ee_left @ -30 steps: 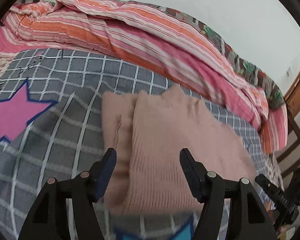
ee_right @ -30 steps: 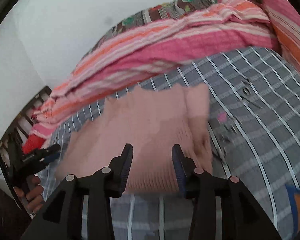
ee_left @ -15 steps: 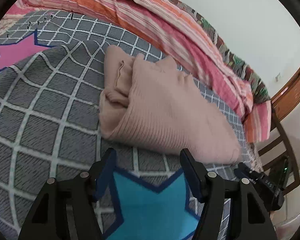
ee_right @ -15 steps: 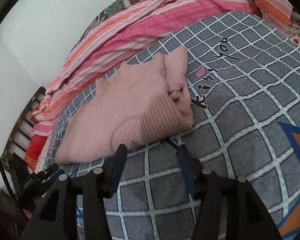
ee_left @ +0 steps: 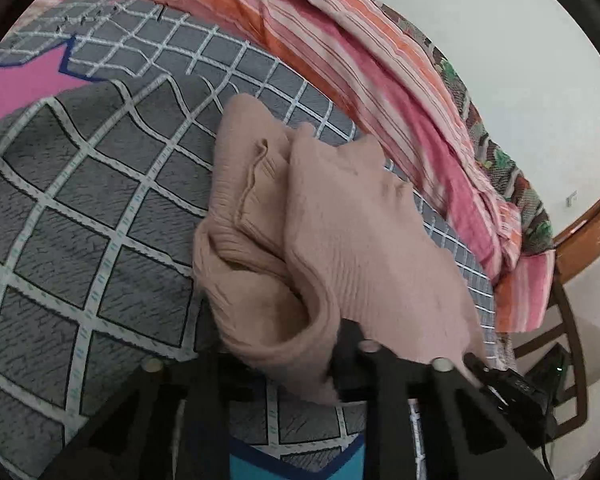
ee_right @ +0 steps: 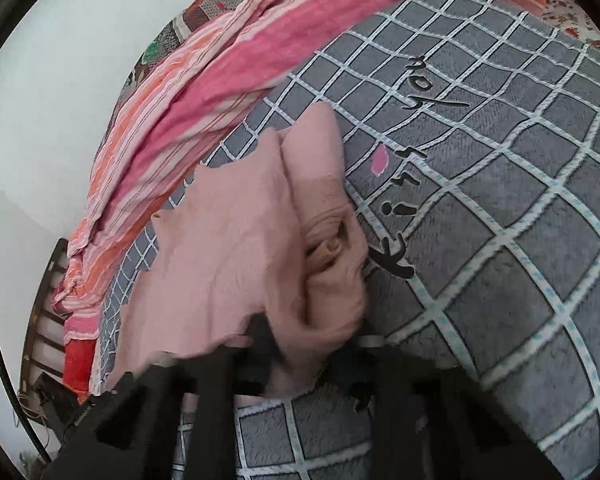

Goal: Fold small clothes

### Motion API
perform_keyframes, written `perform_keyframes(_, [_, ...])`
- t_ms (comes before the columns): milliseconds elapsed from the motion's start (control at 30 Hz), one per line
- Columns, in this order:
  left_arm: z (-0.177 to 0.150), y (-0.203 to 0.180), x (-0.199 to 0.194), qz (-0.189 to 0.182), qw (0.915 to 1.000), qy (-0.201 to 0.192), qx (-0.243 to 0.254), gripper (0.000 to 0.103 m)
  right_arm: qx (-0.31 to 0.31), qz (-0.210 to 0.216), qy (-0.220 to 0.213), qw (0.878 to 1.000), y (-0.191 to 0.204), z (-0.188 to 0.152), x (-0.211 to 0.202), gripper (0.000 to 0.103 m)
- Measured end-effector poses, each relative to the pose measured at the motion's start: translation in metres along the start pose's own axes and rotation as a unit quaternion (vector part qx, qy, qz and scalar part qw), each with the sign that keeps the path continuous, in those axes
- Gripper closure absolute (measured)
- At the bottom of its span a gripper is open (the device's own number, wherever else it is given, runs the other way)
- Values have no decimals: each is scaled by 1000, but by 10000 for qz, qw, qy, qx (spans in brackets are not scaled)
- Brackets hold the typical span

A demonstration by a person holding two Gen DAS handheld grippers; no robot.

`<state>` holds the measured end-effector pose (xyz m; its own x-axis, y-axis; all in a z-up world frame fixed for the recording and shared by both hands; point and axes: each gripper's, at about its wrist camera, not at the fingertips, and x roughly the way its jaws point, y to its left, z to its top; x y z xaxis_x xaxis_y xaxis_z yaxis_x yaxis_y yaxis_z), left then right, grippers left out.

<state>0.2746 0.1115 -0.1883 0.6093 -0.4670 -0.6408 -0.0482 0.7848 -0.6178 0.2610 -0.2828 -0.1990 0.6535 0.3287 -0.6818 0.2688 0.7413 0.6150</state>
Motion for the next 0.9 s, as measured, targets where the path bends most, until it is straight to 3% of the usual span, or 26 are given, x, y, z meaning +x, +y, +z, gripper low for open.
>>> perform_keyframes(167, [-7, -2, -16, 79, 9996, -206, 158, 94, -244, 122, -265, 9993, 11, -5, -23, 95])
perform_keyframes(533, [-49, -7, -64, 124, 9994, -125, 286, 94, -187, 261, -127, 9994, -1, -41, -71, 95])
perform_keyframes(733, [-79, -16, -93, 255, 9976, -115, 632, 94, -526, 90, -167, 9984, -3, -69, -106, 95])
perform_keyframes(900, [-87, -21, -93, 482, 9960, 1, 750, 92, -513, -216, -145, 9983, -7, -81, -109, 93])
